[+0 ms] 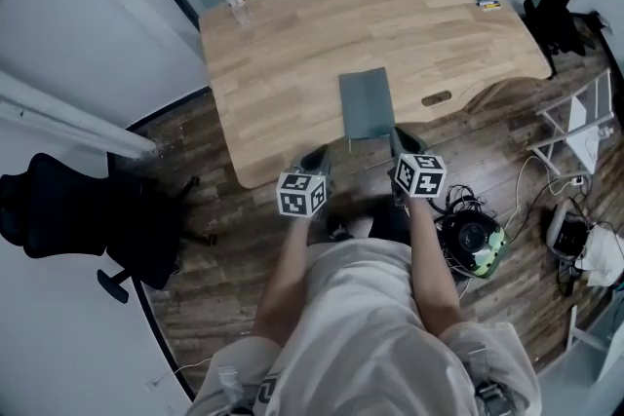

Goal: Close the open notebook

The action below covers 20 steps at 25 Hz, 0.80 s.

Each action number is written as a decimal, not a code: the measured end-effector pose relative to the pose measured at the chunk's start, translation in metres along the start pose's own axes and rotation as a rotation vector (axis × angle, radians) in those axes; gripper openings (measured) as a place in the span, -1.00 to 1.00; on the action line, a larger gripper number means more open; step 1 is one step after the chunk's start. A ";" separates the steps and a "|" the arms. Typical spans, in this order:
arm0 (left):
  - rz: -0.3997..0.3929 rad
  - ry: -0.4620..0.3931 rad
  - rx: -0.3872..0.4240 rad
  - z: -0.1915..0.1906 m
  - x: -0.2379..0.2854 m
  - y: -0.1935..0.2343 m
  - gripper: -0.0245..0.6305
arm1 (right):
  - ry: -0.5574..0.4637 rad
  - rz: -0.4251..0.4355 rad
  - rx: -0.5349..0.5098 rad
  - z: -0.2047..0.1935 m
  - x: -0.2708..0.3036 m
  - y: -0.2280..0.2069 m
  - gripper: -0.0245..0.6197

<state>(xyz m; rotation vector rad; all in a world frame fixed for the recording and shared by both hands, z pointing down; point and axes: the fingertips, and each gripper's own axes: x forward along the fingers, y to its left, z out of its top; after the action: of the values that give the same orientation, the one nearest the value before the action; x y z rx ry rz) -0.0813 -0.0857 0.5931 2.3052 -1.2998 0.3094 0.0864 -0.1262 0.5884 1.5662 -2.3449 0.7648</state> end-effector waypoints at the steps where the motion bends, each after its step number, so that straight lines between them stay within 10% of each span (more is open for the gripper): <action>1: 0.000 -0.007 -0.006 0.001 0.000 0.001 -0.90 | 0.008 -0.010 -0.013 -0.001 0.000 -0.001 -0.92; 20: 0.006 -0.006 -0.031 0.003 0.020 0.005 -0.90 | 0.061 -0.033 -0.038 -0.013 -0.006 -0.009 -0.92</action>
<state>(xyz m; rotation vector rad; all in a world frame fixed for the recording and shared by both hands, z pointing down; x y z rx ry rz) -0.0749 -0.1047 0.5999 2.2789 -1.3051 0.2827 0.0962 -0.1169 0.5994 1.5398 -2.2720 0.7460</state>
